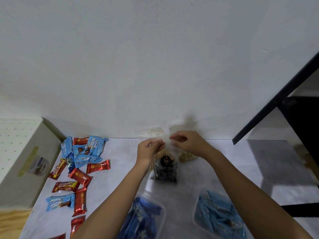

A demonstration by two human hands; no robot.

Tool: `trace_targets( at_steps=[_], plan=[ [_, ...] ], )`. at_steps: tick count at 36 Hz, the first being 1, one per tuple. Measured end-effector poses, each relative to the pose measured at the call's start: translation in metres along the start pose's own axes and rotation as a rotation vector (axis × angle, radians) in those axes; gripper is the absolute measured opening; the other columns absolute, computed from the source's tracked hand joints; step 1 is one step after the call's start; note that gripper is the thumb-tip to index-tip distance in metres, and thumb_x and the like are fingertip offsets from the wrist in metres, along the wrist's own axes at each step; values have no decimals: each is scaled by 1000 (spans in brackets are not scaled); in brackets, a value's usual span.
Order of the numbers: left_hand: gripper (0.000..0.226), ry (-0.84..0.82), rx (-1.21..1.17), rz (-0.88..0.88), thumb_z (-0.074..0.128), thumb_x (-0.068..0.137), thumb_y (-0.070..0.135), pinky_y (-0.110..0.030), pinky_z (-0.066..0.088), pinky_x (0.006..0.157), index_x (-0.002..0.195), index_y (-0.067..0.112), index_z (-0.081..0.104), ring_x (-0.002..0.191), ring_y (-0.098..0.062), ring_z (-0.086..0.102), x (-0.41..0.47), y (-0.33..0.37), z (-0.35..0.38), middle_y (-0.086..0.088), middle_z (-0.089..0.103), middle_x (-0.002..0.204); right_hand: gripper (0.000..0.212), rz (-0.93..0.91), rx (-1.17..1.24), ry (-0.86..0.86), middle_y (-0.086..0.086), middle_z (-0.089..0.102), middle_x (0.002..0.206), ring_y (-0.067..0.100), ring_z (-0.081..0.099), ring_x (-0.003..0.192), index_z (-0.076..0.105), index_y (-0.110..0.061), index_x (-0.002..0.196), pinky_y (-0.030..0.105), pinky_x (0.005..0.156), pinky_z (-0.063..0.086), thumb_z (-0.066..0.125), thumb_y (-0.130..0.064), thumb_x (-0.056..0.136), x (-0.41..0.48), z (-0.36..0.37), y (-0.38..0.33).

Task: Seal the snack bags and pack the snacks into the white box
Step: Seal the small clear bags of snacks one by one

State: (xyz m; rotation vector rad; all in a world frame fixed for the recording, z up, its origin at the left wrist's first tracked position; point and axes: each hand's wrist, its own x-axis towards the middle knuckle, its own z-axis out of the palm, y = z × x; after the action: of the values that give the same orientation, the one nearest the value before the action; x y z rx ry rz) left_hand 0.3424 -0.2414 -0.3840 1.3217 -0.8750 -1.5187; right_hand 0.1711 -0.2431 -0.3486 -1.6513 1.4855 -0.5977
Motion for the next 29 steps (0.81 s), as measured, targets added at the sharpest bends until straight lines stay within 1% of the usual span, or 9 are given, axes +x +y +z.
trace_targets(
  at_steps=[4, 5, 7, 9, 11, 14, 19, 25, 29],
  plan=[
    [9, 58, 108, 56, 63, 84, 6, -18, 54, 64, 76, 5, 63, 66, -15, 63, 4, -4, -2, -7, 66, 68, 29, -82, -54, 12, 8, 71, 96, 14, 66, 85, 69, -8, 103, 18, 78, 52, 71, -2, 75, -1, 7, 3],
    [6, 84, 181, 102, 65, 83, 10, -18, 52, 65, 79, 7, 63, 70, -16, 61, 3, -6, -3, -7, 65, 73, 25, -104, -66, 43, 8, 72, 94, 11, 66, 82, 70, -7, 100, 14, 76, 52, 67, 1, 77, -1, 8, 3],
    [17, 137, 331, 200, 70, 80, 16, -13, 48, 67, 92, 11, 59, 76, -10, 57, 0, -9, -5, -1, 60, 85, 21, -139, -70, 107, 7, 73, 91, 5, 64, 78, 72, -6, 95, 10, 74, 48, 63, 4, 79, 1, 11, 4],
    [37, 168, 444, 269, 73, 77, 17, -16, 47, 76, 108, 12, 53, 87, -6, 53, -3, -12, -8, 3, 51, 99, 21, -147, -61, 153, 9, 73, 91, 10, 66, 82, 72, -4, 95, 19, 78, 52, 63, 5, 78, 3, 13, 5],
    [44, 190, 488, 307, 73, 77, 13, -23, 45, 85, 115, 10, 51, 96, -10, 51, -5, -15, -10, 3, 48, 108, 23, -145, -63, 176, 10, 73, 93, 15, 67, 86, 72, -4, 96, 26, 82, 54, 62, 6, 78, 4, 14, 5],
    [30, 256, 485, 350, 67, 82, 9, -23, 48, 82, 110, 12, 56, 92, -14, 56, 0, -18, -14, -1, 57, 100, 24, -160, -85, 210, 10, 73, 94, 15, 66, 87, 72, -4, 96, 27, 83, 54, 60, 7, 77, 5, 15, 7],
    [20, 295, 485, 371, 64, 82, 3, -5, 44, 65, 101, 9, 62, 75, -8, 55, 15, -13, -18, -4, 60, 82, 26, -204, -131, 260, 9, 67, 89, 22, 64, 83, 72, -6, 92, 31, 77, 53, 56, 9, 77, 10, 16, 11],
    [12, 225, 482, 389, 66, 80, 2, -8, 46, 63, 91, 7, 65, 71, -10, 55, 14, -6, -26, -9, 61, 80, 23, -176, -187, 316, 7, 66, 89, 24, 63, 83, 71, -8, 92, 37, 75, 53, 58, 4, 78, 12, 23, 5],
    [12, 150, 468, 388, 62, 84, 5, -7, 46, 66, 95, 8, 65, 78, -6, 57, 5, 5, -33, -4, 63, 90, 23, -93, -213, 308, 6, 66, 101, 23, 62, 95, 69, -8, 100, 35, 86, 50, 63, -4, 78, 3, 22, -10]
  ],
)
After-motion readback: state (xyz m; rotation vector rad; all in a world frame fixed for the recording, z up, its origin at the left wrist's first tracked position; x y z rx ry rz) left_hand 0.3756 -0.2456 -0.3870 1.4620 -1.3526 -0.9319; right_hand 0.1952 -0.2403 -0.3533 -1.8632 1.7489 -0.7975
